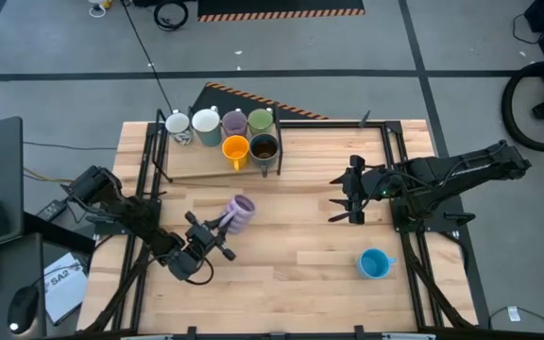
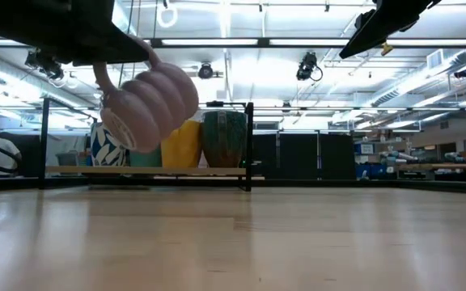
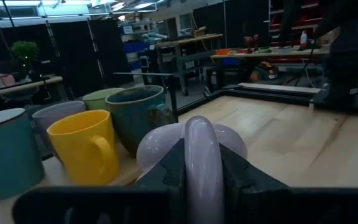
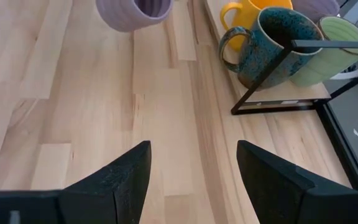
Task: Place coffee mugs
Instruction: Put the purple mug on the shelf
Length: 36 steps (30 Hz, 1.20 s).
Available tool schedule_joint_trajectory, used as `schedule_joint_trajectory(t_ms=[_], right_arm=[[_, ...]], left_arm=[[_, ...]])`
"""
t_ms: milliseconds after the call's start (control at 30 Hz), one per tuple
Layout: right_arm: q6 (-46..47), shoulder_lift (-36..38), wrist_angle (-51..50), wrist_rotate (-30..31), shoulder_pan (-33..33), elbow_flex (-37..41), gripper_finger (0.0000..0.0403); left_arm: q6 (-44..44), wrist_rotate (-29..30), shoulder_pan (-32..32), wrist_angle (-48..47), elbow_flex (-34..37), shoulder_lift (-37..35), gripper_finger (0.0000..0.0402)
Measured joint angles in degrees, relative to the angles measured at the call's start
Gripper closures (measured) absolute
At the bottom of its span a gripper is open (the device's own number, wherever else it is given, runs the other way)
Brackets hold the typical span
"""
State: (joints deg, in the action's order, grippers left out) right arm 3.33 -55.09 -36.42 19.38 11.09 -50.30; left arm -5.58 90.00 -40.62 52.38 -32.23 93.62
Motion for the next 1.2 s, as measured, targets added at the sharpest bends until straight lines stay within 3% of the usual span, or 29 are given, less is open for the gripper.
schedule_joint_trajectory(t_ms=[67, 233, 433, 667, 967, 1200], right_arm=[[1.1, -0.1, 2.5, -1.9, 0.0, 0.8, 0.0159], [1.9, -3.0, 20.8, -12.0, -1.2, 8.4, 0.0159], [0.8, -13.1, 37.0, -15.4, -2.5, 11.2, 0.0159], [-6.7, -22.8, 38.3, -19.3, -4.8, 7.4, 0.0158], [-10.1, -25.5, 39.4, -23.4, -7.6, 6.4, 0.0156], [-13.8, -25.0, 39.3, -24.5, -9.5, 6.4, 0.0142]], left_arm=[[-0.1, -0.2, 0.0, 0.0, 0.0, 0.0, 0.0354], [-1.0, -1.2, 0.3, 0.1, 0.0, 0.0, 0.0354], [-2.8, -5.6, 3.7, 0.1, 0.0, 0.0, 0.0354], [-5.4, -22.7, 11.3, 0.2, 0.0, 1.5, 0.0354], [1.6, -38.2, 19.0, 12.6, 0.0, 4.9, 0.0354], [3.4, -48.7, 22.6, 13.9, 0.0, 5.2, 0.0354]])
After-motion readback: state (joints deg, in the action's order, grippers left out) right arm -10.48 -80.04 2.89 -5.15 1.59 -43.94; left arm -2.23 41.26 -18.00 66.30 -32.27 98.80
